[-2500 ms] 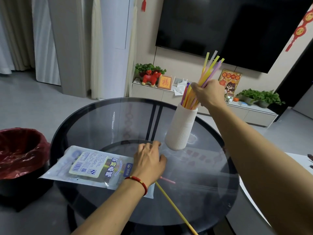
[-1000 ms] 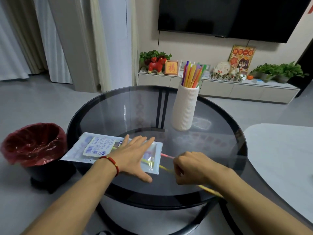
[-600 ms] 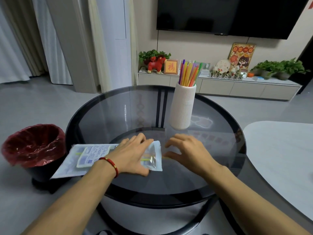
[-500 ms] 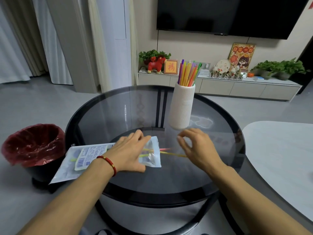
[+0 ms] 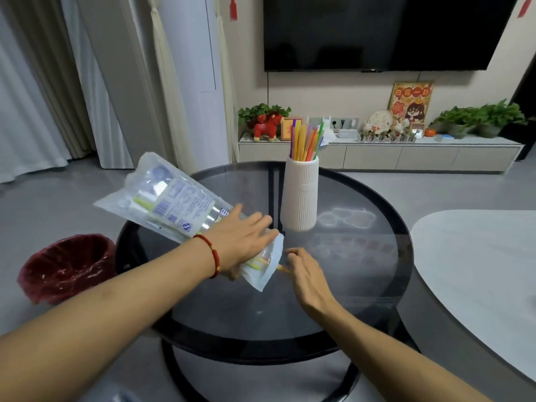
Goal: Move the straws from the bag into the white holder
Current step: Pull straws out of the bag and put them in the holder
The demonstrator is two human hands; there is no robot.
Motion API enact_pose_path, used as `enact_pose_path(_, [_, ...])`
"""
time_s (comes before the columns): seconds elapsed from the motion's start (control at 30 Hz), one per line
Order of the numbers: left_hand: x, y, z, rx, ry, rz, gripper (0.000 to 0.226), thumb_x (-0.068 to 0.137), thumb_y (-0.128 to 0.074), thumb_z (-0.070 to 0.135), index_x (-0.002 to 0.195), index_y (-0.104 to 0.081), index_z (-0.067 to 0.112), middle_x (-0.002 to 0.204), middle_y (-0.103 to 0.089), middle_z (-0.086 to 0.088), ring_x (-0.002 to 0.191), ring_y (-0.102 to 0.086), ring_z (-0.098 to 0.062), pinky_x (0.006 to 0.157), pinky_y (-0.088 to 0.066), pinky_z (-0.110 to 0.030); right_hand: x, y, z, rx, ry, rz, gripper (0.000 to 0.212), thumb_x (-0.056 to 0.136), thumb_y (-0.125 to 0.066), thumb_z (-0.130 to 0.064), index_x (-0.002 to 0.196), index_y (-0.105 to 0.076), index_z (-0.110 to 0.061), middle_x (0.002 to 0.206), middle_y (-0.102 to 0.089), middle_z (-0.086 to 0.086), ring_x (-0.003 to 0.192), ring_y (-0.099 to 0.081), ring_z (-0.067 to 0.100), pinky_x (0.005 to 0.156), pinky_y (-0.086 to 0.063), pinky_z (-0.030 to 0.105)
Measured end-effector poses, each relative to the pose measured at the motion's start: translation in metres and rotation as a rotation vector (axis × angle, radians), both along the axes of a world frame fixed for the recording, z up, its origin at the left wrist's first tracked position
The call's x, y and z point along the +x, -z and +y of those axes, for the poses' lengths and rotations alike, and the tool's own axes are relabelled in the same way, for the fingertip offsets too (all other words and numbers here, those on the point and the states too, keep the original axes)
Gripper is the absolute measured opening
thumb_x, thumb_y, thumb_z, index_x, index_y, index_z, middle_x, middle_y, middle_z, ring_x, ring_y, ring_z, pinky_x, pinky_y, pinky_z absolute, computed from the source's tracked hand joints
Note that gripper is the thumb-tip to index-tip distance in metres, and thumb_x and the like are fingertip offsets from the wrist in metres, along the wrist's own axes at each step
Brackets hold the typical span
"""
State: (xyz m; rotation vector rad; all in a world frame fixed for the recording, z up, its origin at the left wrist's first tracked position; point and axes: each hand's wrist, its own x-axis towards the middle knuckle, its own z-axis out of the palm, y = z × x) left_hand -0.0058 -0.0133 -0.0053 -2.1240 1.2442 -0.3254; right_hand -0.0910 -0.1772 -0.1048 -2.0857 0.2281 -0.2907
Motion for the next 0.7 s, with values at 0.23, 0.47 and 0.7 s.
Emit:
enact_pose_path(0.23, [0.009,-0.028,-0.014,0.071,0.155,-0.150,0.128,0.062,-0.080,0.055,0.153,-0.002,0.013,0.142,-0.023,-0.018,0.124,-0.036,-0.033,0.107,-0.028,-0.063,0.000,-0.003,0.000,-0.170,-0.182,0.101,0.026,0.102,-0.028,-0.038,0.104,-0.054,-0.032,0.089,-0.055,-0.011,0.109,-0.049,0.021,0.098,-0.030,0.045])
enact_pose_path(0.47, [0.017,-0.015,0.004,-0.026,0.051,-0.010,0.126,0.058,-0.079,0.055,0.153,-0.004,0.021,0.140,-0.028,-0.010,0.126,-0.040,-0.028,0.112,-0.021,-0.062,-0.007,0.001,-0.007,-0.561,-0.311,0.013,0.034,0.112,-0.029,-0.039,0.096,-0.049,-0.018,0.088,-0.059,-0.003,0.089,-0.052,0.024,0.082,-0.028,0.041])
enact_pose_path(0.7, [0.016,0.045,0.036,-0.325,-0.247,0.518,0.131,0.066,-0.076,0.062,0.155,0.014,0.029,0.142,-0.026,0.006,0.134,-0.035,-0.017,0.118,-0.016,-0.059,-0.012,-0.016,-0.082,-0.819,-0.205,0.206,0.027,0.112,-0.034,-0.036,0.110,-0.049,-0.013,0.115,-0.066,0.011,0.100,-0.064,0.037,0.078,-0.049,0.046])
